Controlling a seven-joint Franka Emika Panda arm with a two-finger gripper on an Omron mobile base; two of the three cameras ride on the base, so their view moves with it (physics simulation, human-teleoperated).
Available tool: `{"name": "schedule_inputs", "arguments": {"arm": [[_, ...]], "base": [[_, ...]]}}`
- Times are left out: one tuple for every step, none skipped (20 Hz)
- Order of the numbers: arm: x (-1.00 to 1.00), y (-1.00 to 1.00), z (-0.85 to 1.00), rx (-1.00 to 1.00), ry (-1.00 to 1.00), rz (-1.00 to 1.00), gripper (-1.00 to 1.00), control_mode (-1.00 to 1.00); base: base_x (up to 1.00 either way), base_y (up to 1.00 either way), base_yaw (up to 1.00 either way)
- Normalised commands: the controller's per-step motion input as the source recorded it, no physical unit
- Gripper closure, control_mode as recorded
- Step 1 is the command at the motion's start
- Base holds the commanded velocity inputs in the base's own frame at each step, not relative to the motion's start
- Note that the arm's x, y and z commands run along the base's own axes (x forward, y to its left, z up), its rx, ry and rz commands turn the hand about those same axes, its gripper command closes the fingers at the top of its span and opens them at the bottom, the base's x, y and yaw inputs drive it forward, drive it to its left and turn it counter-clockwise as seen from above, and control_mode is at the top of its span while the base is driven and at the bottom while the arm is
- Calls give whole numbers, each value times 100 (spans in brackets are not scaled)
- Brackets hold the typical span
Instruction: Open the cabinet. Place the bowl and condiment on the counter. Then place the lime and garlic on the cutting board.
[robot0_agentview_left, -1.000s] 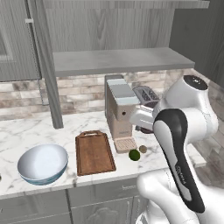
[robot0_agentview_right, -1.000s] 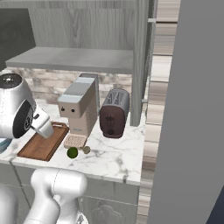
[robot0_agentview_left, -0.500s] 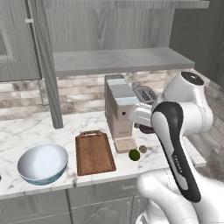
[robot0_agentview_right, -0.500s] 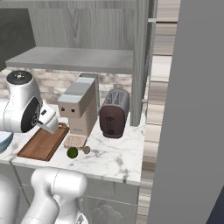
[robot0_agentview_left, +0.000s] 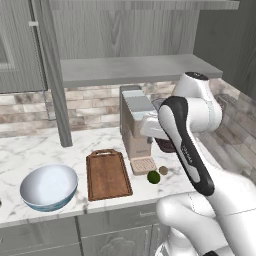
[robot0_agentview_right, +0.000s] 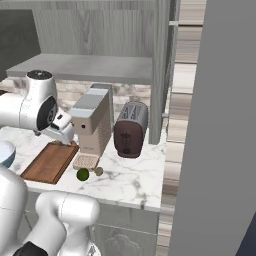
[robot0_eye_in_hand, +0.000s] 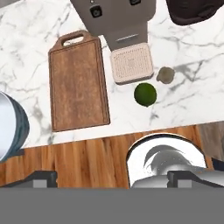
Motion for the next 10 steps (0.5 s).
{"name": "schedule_inputs", "arguments": {"arm": [[0,-11,-16,-3,30,10,-100,-100],[0,-16,-18,-3,31,10,-100,-100],[0,-15,-19,-3,34,8,-100,-100],[-1,-10,-27,-5,30,7,-100,-100],[-4,-6,-34,-5,26,7,-100,-100],[-5,-2,-41,-7,25,7,-100,-100],[-2,-4,-54,-7,21,8,-100,-100],[-4,-11,-63,-6,17,9,-100,-100],[-1,-19,-67,-5,15,11,-100,-100],[-4,-22,-74,-5,13,13,-100,-100]], "base": [[0,0,0],[0,0,0],[0,0,0],[0,0,0],[0,0,0],[0,0,0],[0,0,0],[0,0,0],[0,0,0],[0,0,0]]}}
